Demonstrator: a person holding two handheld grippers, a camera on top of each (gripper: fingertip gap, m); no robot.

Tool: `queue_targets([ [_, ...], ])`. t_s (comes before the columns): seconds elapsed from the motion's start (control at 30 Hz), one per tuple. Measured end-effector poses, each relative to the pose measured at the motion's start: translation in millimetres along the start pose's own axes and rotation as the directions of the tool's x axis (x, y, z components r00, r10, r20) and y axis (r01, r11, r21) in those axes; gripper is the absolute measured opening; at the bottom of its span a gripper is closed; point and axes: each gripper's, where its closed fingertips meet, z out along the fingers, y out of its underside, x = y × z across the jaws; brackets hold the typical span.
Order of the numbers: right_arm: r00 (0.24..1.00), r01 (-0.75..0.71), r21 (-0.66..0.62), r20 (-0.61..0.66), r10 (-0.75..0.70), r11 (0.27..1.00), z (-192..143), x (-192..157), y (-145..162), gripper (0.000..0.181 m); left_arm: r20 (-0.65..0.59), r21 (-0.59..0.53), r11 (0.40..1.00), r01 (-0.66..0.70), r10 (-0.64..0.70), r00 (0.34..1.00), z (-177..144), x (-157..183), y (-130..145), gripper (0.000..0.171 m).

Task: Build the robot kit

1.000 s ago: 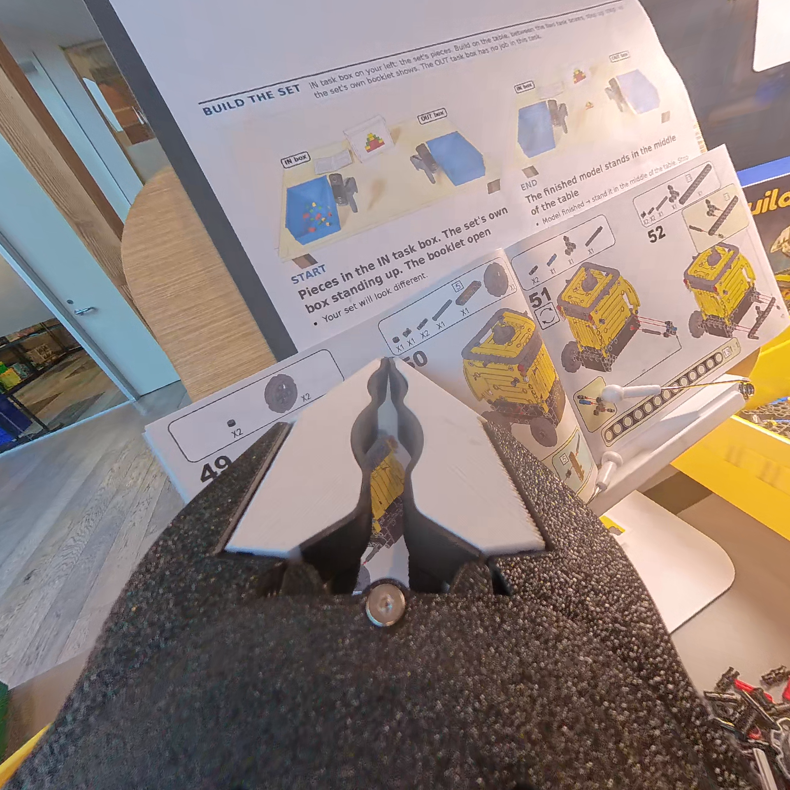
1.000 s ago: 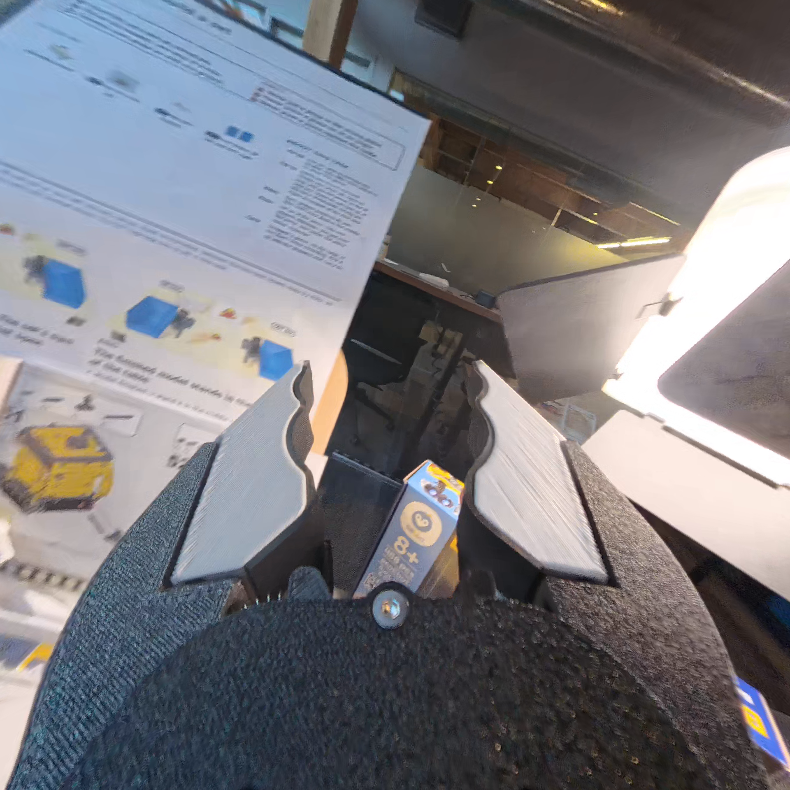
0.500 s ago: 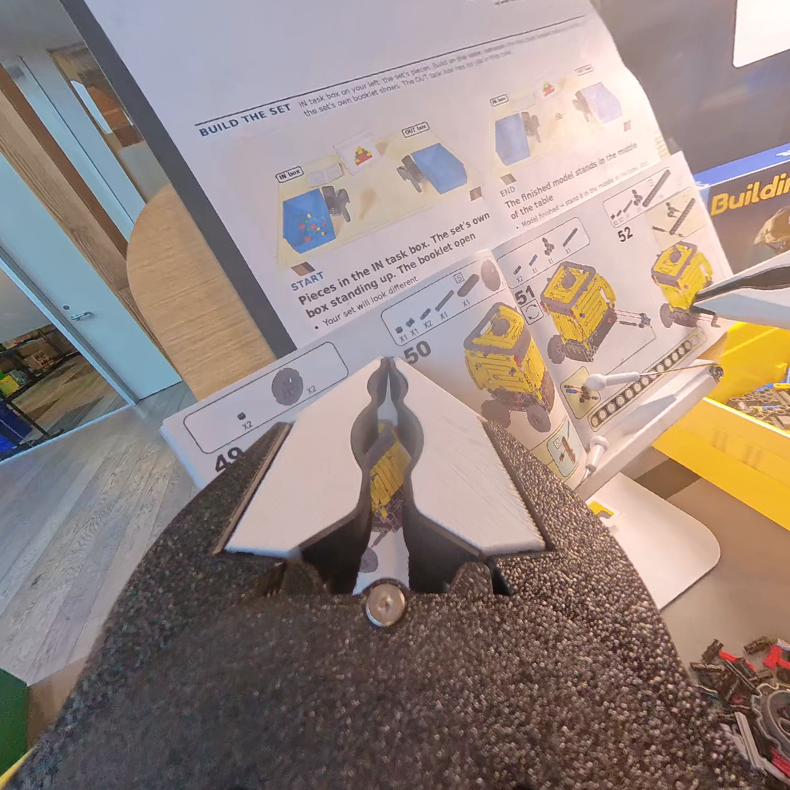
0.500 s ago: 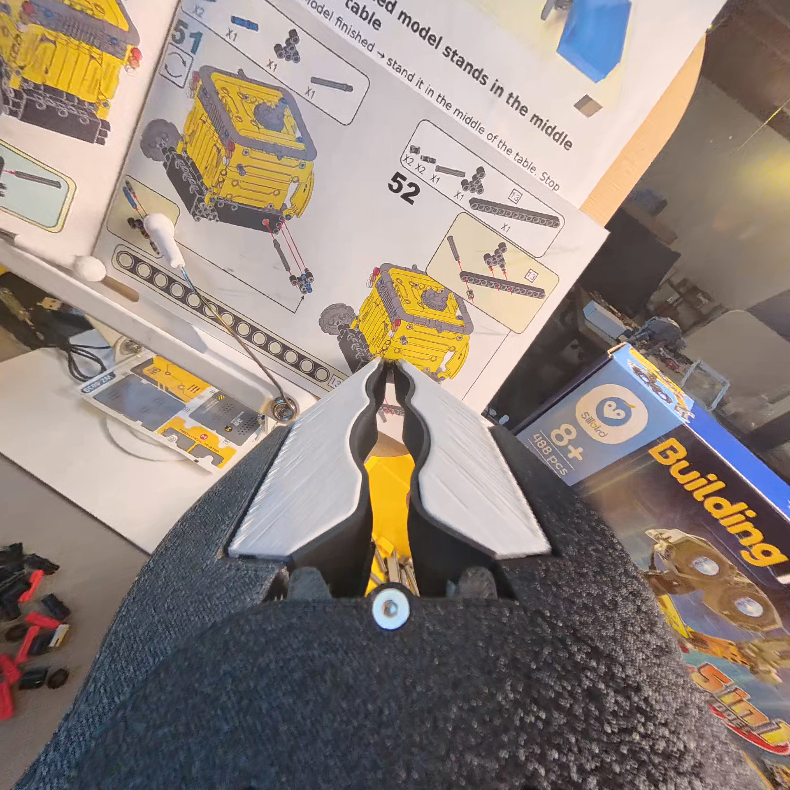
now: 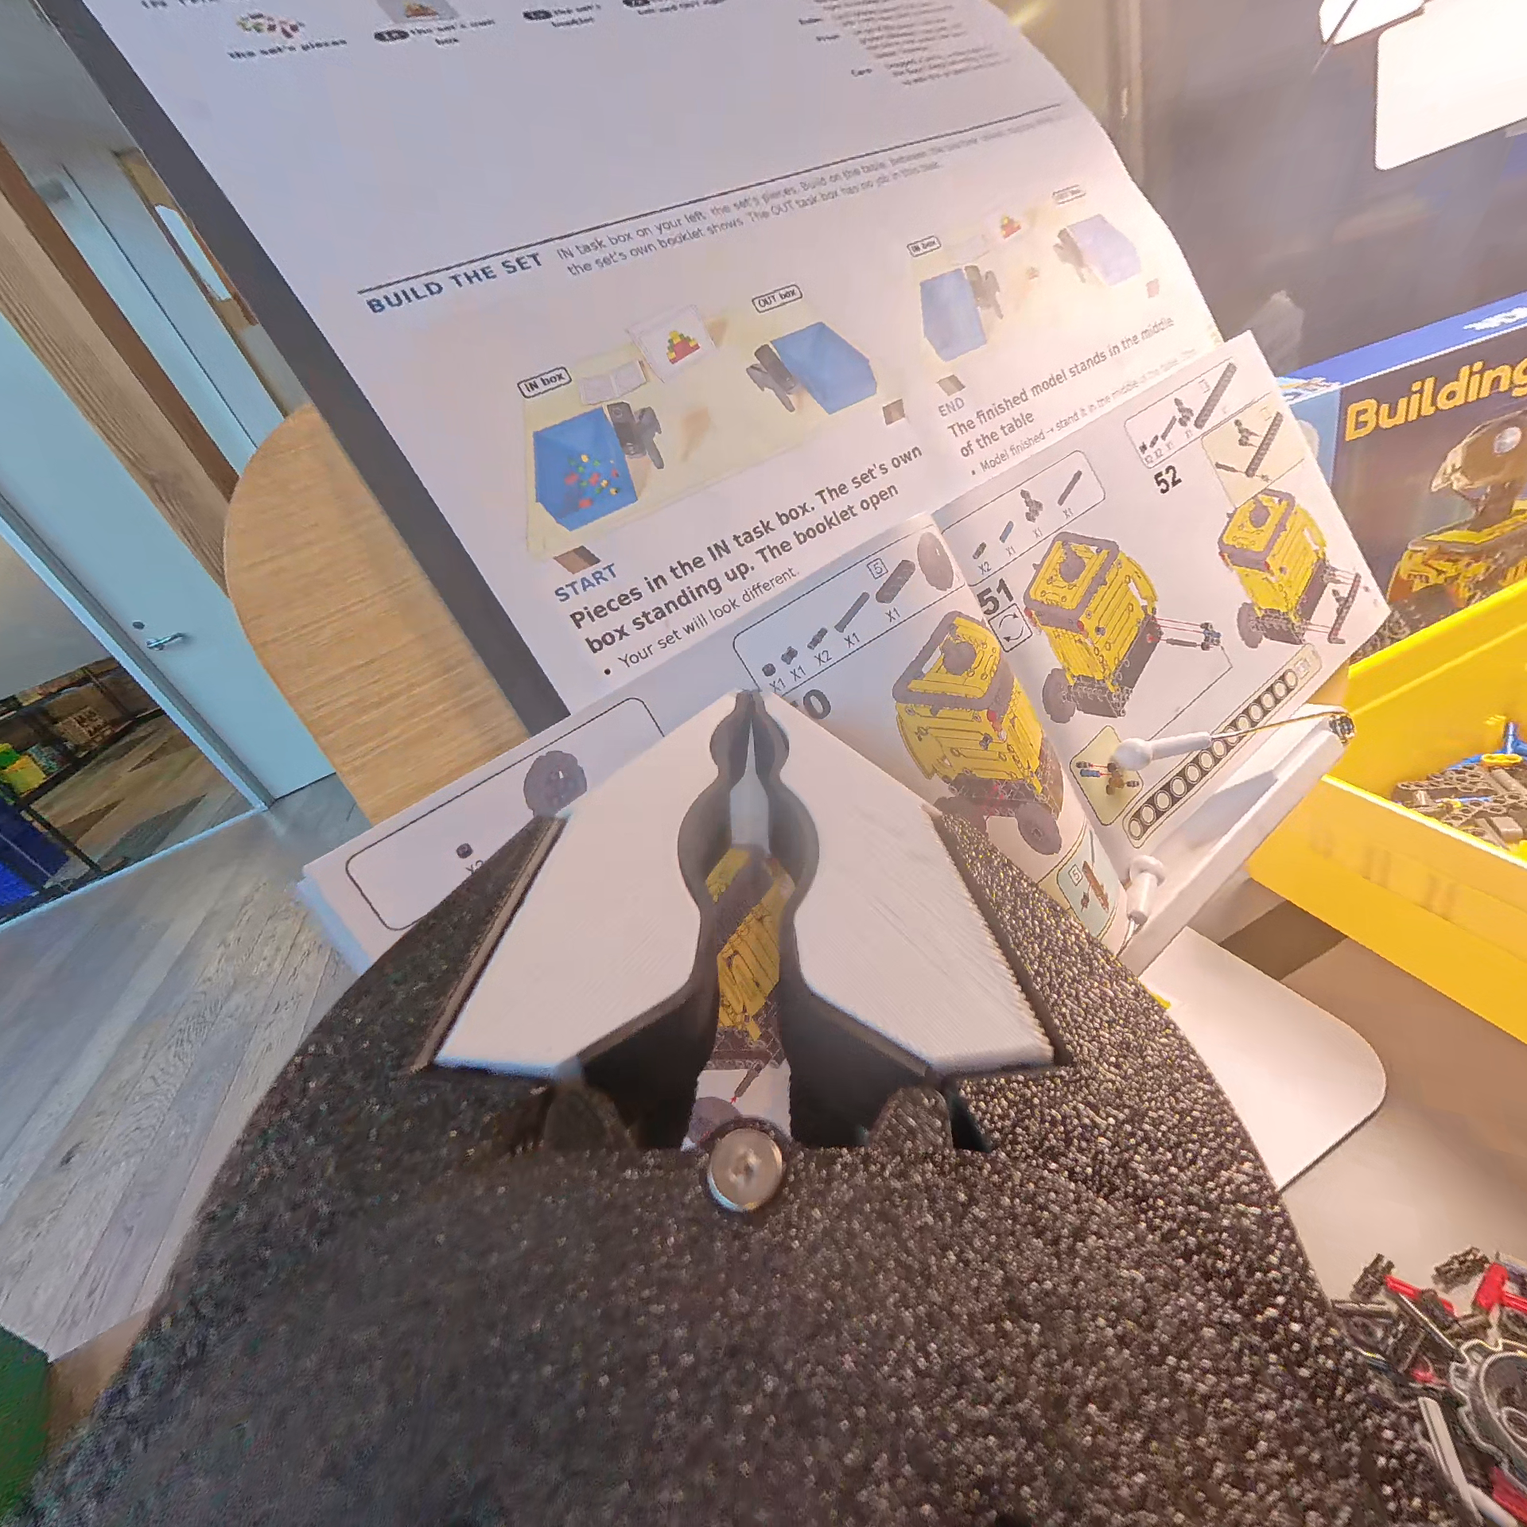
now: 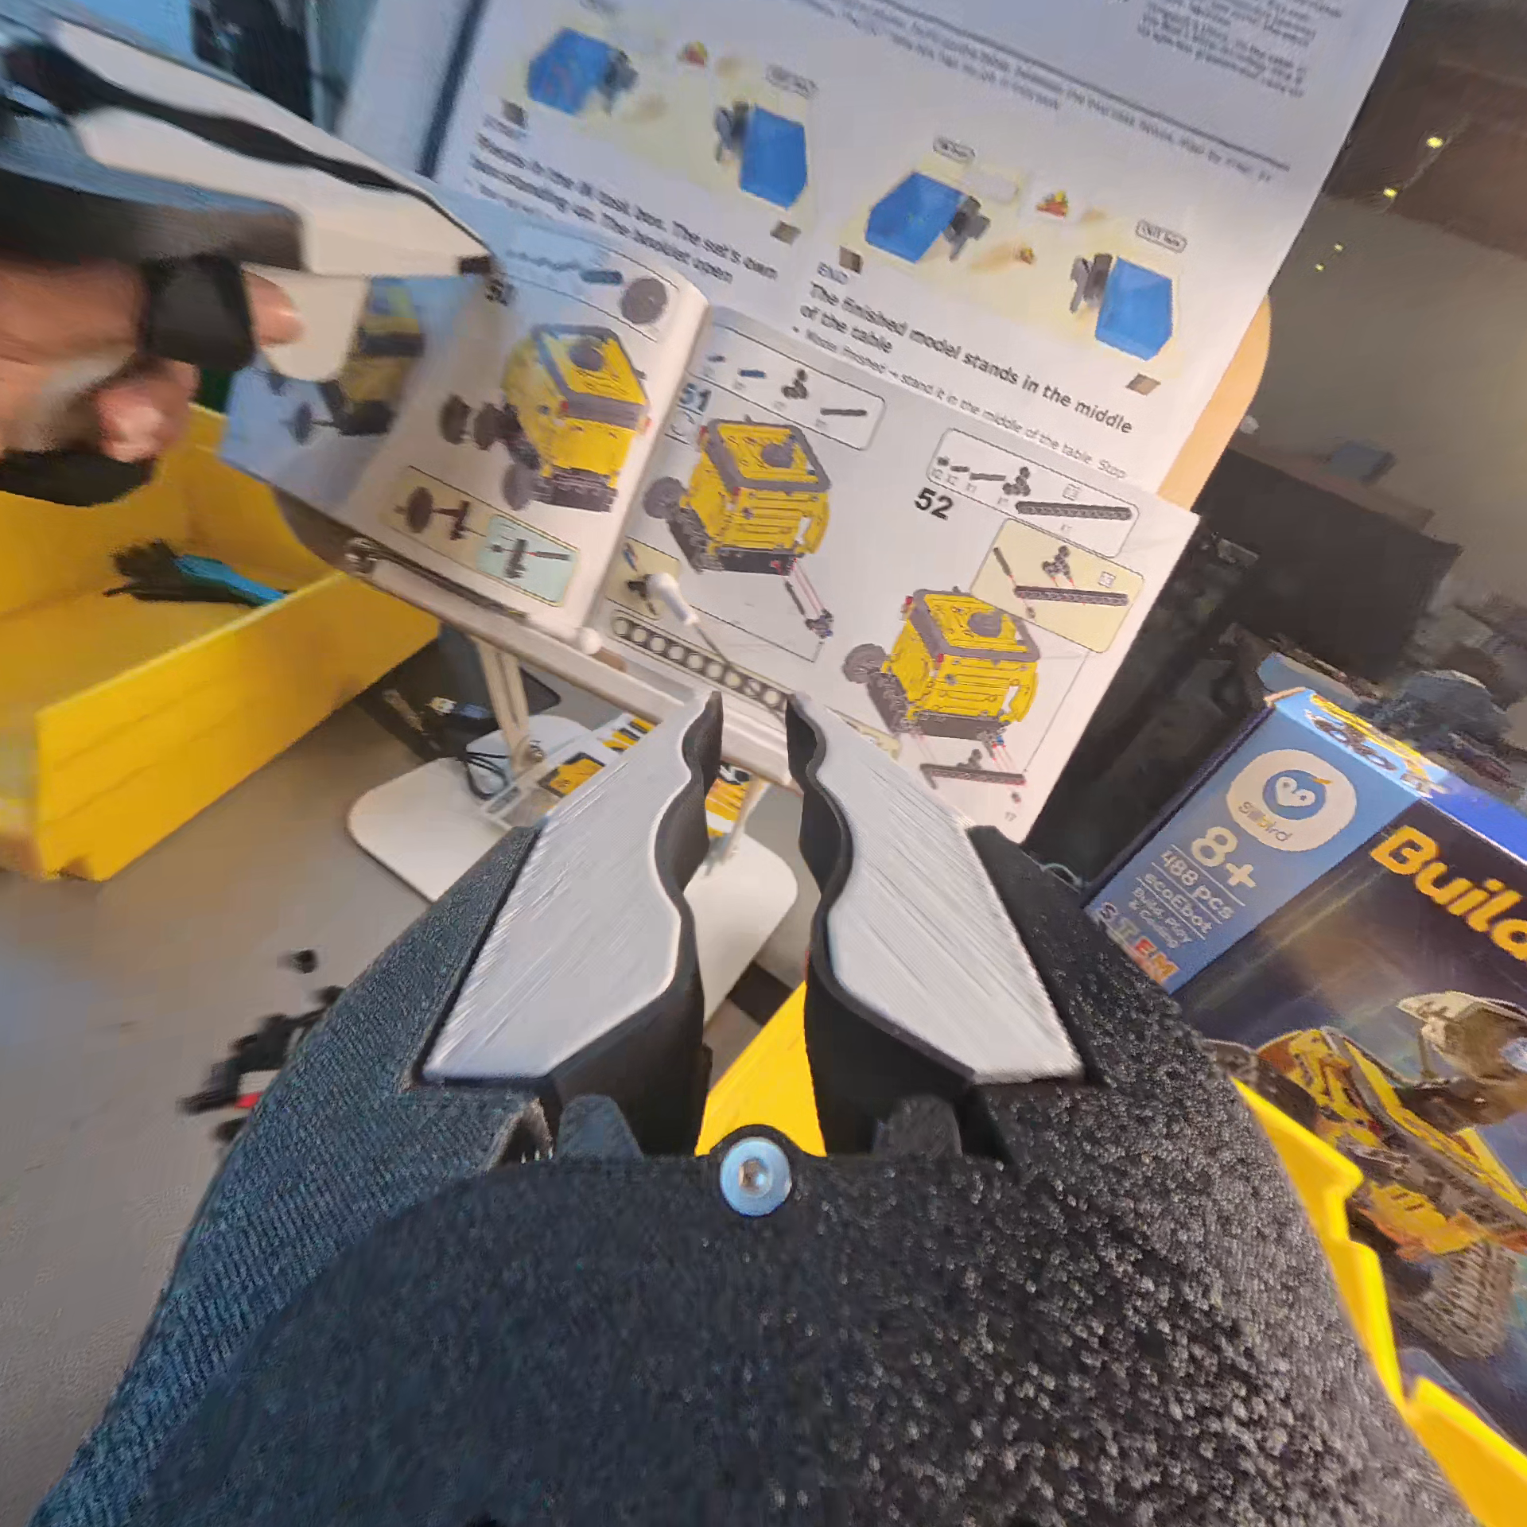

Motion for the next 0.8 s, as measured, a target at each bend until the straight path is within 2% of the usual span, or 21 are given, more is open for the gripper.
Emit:
queue_targets([
  [0.2, 0.987, -0.100, 0.092, 0.135, 0.087, 0.991, -78.9, -67.6, -9.6, 0.016, -0.007, 0.010, 1.000, -0.010, 0.010, 1.000, 0.4, 7.0, -4.0, 0.000],
  [0.4, 0.936, -0.257, 0.050, 0.263, 0.235, 0.965, -129.7, -126.0, 27.5, 0.019, -0.018, 0.014, 1.000, -0.005, 0.005, 1.000, 1.3, 14.6, -2.6, 0.000],
  [0.57, 0.929, -0.295, 0.036, 0.244, 0.278, 0.955, -137.2, -141.5, 62.4, 0.019, -0.008, 0.018, 1.000, 0.002, -0.002, 1.000, 1.6, 16.1, -0.3, 0.000],
  [0.73, 0.923, -0.316, 0.020, 0.238, 0.303, 0.949, -130.8, -142.6, 75.6, 0.019, -0.018, 0.019, 1.000, 0.009, -0.009, 1.000, -2.5, 19.3, 0.7, 0.000],
  [0.8, 0.923, -0.314, 0.003, 0.235, 0.304, 0.950, -128.8, -143.3, 82.3, 0.019, -0.067, 0.019, 0.999, 0.027, -0.025, 0.997, -10.7, 29.0, 0.6, 0.000],
])
